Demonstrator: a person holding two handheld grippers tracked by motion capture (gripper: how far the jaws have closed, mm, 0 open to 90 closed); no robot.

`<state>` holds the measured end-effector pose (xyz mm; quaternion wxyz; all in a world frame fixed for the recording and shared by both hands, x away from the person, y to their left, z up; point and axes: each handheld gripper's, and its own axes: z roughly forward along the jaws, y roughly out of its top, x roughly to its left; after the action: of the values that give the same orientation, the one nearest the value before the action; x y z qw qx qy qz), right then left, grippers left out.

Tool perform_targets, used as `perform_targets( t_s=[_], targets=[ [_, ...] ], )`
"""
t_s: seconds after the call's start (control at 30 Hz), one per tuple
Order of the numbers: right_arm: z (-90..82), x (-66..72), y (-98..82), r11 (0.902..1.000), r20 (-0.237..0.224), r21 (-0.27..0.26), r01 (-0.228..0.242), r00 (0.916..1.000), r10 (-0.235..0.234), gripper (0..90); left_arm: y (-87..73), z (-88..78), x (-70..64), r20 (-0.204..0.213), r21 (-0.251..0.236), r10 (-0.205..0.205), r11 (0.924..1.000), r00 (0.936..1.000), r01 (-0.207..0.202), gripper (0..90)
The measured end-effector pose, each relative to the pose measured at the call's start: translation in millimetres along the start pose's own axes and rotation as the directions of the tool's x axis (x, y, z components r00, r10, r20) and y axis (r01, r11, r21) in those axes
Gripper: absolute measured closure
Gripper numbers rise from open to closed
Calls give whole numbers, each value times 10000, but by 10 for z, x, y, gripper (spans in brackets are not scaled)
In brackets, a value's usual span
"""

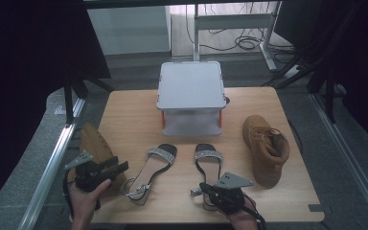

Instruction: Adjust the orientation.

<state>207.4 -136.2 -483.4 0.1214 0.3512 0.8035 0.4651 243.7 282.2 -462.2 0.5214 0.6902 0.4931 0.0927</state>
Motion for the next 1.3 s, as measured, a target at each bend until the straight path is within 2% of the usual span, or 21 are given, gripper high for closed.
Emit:
perform_targets(
  t_s=[0.33, 0.7, 0.87, 0.9, 1.0, 1.13, 1.17, 1.23, 1.3],
  targets=[
    [24, 97, -80, 9996, -148, 239, 149, 9998, -145, 898, 7, -6, -11, 1, -22, 41, 10000, 10000, -41, 385],
    [163, 205, -174, 9966, -223, 717, 398, 9990, -383, 898, 0, 82, -21, 80, 204, 100, 9997, 9999, -102, 385],
    [89, 216, -140, 9984, -417, 457, 337, 9986, -318, 898, 0, 78, -19, 85, 195, 113, 9997, 9999, -114, 384],
    [23, 230, -129, 9978, -405, 405, 518, 9979, -502, 898, 1, 81, -9, 62, 165, 79, 9998, 9999, -80, 384],
    [-13, 254, -158, 9977, -475, 437, 512, 9977, -491, 898, 0, 88, -8, 65, 195, 98, 9998, 9999, -100, 385],
    [27, 272, -205, 9970, -559, 593, 501, 9973, -468, 898, -1, 87, -14, 80, 189, 113, 9998, 9999, -114, 384],
    [46, 281, -220, 9972, -740, 658, 362, 9968, -313, 898, 0, 86, -15, 85, 181, 115, 9998, 9999, -117, 384],
    [48, 296, -220, 9970, -829, 665, 386, 9960, -331, 898, 1, 87, -11, 78, 174, 107, 9998, 9999, -109, 384],
    [72, 329, -218, 9958, -736, 766, 495, 9963, -438, 898, 1, 93, -5, 68, 202, 98, 9997, 9999, -99, 384]
  ],
)
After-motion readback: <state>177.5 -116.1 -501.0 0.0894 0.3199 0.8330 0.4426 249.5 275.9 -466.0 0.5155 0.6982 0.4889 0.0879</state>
